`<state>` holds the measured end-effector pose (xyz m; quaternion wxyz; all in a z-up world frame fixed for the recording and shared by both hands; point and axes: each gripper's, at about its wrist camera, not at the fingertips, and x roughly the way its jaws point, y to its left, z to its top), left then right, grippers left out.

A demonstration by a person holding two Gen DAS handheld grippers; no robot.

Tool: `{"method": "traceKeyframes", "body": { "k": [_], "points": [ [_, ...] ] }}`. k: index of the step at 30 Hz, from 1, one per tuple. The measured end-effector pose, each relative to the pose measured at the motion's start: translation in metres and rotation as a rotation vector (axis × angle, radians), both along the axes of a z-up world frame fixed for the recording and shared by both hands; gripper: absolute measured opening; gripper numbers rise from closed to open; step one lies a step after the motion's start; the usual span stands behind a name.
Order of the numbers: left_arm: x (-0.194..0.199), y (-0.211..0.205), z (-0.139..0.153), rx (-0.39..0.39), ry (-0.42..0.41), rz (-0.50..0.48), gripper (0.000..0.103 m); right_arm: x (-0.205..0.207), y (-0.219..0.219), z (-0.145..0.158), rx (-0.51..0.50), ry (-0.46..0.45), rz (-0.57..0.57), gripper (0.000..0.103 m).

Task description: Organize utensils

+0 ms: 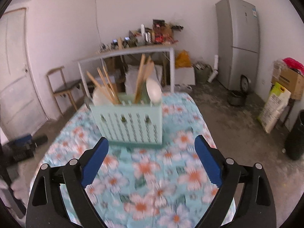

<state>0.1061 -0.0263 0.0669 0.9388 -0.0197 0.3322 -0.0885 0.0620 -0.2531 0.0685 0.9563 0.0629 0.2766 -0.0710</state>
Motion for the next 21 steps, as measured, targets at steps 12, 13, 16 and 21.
{"method": "traceKeyframes", "body": {
  "k": [12, 13, 16, 21],
  "points": [
    [-0.003, -0.045, 0.002, 0.090, 0.020, 0.056, 0.094, -0.023, -0.023, -0.019, -0.012, 0.081, -0.105, 0.090],
    [-0.003, -0.047, 0.001, 0.090, 0.023, 0.056, 0.094, -0.024, -0.026, -0.017, -0.015, 0.078, -0.109, 0.090],
    [-0.005, -0.056, -0.002, 0.090, 0.037, 0.043, 0.094, -0.023, -0.029, -0.015, -0.019, 0.073, -0.115, 0.090],
    [-0.009, -0.067, -0.005, 0.117, 0.045, 0.023, 0.094, -0.024, -0.034, -0.018, -0.024, 0.081, -0.126, 0.090]
  ]
}}
